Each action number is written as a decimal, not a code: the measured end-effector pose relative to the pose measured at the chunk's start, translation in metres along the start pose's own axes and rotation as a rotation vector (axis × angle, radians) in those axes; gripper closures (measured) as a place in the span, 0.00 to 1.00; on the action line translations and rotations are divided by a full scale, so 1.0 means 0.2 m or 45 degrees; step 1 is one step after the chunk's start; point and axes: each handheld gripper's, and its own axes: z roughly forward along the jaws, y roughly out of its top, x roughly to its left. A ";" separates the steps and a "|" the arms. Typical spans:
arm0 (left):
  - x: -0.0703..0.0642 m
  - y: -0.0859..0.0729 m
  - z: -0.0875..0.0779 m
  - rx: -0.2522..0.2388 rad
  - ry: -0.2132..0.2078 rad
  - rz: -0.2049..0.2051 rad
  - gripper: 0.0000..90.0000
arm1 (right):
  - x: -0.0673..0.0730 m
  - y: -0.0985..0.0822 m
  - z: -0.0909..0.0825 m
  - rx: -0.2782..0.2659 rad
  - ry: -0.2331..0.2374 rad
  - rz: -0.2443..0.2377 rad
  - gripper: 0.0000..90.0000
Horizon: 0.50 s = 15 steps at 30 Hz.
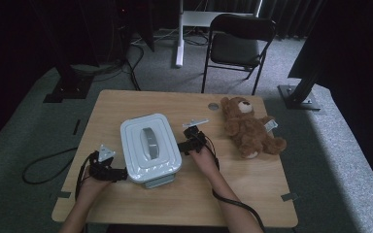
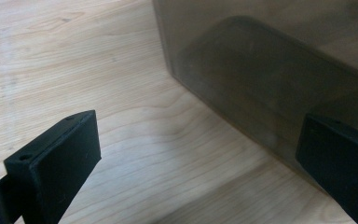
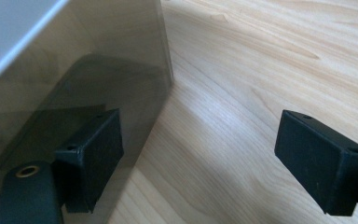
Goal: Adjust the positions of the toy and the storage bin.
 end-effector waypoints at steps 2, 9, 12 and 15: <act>-0.02 0.01 0.00 0.001 -0.007 0.004 0.01 | -0.01 -0.01 -0.01 -0.007 0.009 0.006 0.16; -0.08 0.02 0.00 0.014 -0.010 0.036 0.01 | -0.06 -0.06 -0.04 -0.023 0.078 0.010 0.17; -0.10 0.03 0.00 0.019 -0.018 0.042 0.01 | -0.06 -0.07 -0.06 -0.024 0.084 -0.006 0.17; -0.13 0.04 0.00 0.023 -0.021 0.049 0.01 | -0.07 -0.09 -0.08 -0.026 0.088 -0.013 0.18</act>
